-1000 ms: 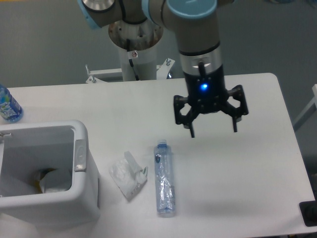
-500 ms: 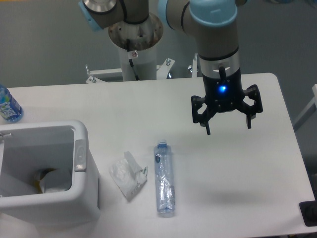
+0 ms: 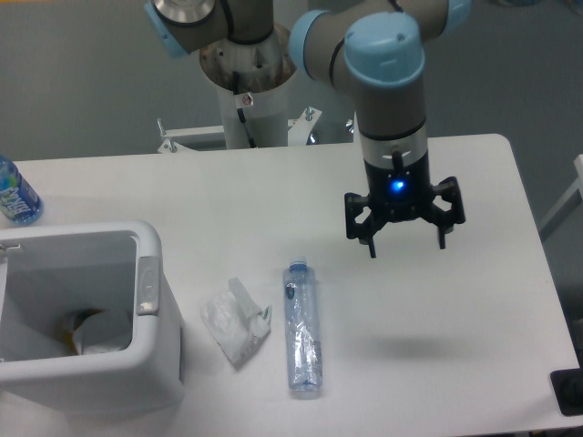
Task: Place the trash in the trash can
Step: 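Move the open gripper over the crumpled white plastic bag, then lower the gripper onto the white plastic bag and close on it, then lift the bag and carry it over the white trash bin, then open the gripper to drop the bag, then move over the bottle, then lower the gripper around the clear plastic bottle and close on it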
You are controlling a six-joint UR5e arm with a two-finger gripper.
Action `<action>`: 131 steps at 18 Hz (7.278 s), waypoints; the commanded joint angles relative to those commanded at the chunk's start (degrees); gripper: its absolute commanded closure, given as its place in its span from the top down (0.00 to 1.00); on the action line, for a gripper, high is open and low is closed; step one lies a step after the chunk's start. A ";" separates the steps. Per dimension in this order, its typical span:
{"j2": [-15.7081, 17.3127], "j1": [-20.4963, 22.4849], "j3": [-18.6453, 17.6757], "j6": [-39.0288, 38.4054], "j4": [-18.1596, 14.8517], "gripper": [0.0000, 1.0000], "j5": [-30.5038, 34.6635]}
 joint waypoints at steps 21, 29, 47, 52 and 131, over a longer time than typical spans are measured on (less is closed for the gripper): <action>-7.56 -14.86 -7.30 -0.43 0.96 1.00 -2.81; -9.66 -16.00 -7.39 -1.84 1.32 1.00 -3.16; -4.94 -13.55 -7.21 -5.80 1.23 0.00 -2.90; 5.16 -8.64 -5.46 -5.71 1.58 0.00 -4.91; -25.84 -7.92 8.96 -13.97 7.73 1.00 -8.96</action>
